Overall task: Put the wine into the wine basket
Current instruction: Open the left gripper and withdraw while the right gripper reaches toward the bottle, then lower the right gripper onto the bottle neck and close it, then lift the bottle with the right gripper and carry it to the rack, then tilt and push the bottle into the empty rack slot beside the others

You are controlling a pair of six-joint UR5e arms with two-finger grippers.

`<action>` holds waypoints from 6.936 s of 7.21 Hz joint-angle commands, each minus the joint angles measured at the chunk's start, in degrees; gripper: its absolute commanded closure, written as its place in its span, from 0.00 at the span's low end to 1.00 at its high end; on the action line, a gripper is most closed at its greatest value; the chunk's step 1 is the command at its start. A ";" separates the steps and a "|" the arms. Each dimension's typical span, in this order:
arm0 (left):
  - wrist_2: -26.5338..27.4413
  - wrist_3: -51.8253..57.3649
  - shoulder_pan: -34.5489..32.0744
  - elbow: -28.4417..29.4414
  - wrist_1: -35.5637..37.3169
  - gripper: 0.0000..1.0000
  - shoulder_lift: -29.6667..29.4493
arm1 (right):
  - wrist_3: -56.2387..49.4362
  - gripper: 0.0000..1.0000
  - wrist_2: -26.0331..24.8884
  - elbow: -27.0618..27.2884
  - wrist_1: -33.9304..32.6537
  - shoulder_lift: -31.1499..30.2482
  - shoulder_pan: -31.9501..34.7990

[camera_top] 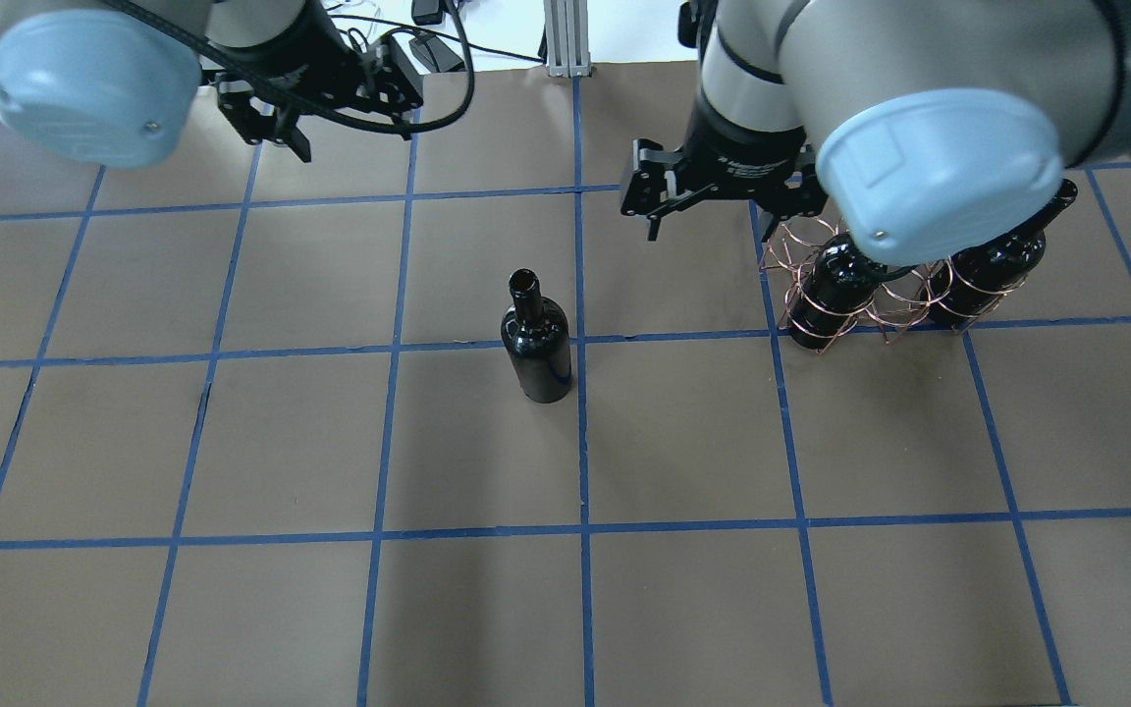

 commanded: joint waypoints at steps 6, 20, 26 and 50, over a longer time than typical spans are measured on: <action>0.20 18.88 18.07 -0.99 -3.45 0.00 0.15 | 15.52 0.00 -0.86 -7.90 -3.42 14.02 12.47; -0.24 23.16 19.57 -4.24 -2.13 0.00 -0.37 | 14.11 0.27 -0.42 -3.42 -7.82 14.46 11.86; 0.02 23.18 19.57 -4.42 -1.69 0.00 -0.72 | 13.32 0.86 0.28 -3.76 -5.88 13.85 11.68; 0.20 23.10 18.95 -4.51 -1.78 0.00 -0.20 | -49.44 1.00 -1.83 -11.68 13.10 5.84 -28.40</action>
